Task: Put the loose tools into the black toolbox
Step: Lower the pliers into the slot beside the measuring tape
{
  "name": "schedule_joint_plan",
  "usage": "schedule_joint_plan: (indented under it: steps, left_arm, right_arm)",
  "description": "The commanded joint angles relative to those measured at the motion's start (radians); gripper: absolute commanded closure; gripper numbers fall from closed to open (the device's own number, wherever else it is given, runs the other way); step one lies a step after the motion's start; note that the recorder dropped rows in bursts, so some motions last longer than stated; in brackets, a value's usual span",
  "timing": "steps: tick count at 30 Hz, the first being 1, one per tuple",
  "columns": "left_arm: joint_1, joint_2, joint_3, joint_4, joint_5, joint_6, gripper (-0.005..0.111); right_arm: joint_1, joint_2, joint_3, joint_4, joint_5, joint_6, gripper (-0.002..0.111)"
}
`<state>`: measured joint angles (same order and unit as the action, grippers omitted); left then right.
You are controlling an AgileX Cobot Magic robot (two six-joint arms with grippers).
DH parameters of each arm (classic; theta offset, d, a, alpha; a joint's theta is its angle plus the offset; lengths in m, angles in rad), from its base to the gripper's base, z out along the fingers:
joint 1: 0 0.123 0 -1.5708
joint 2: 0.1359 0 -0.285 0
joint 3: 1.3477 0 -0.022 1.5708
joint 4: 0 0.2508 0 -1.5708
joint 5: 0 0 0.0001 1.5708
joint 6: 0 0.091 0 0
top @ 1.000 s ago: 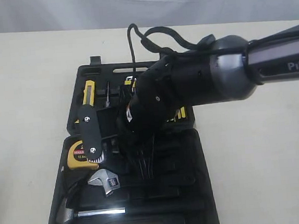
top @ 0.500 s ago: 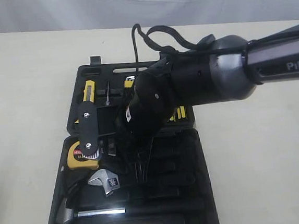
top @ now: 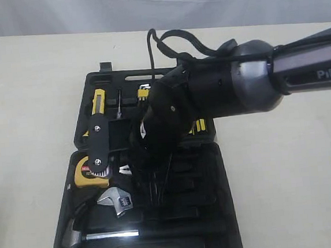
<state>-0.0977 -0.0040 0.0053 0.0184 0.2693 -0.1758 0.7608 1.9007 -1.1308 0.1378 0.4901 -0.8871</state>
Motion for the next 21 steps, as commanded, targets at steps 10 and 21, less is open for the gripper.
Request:
schedule_joint_plan:
  steps: [10,21]
  left_arm:
    - [-0.006,0.004,-0.005,-0.004,0.001,0.000,0.107]
    - [-0.006,0.004,-0.005,-0.004,0.001,0.000,0.107]
  right_arm:
    - [-0.001,-0.086,0.001,-0.008,0.009,0.160,0.073]
    - [0.019,-0.118,0.001,-0.012,0.104,0.282,0.109]
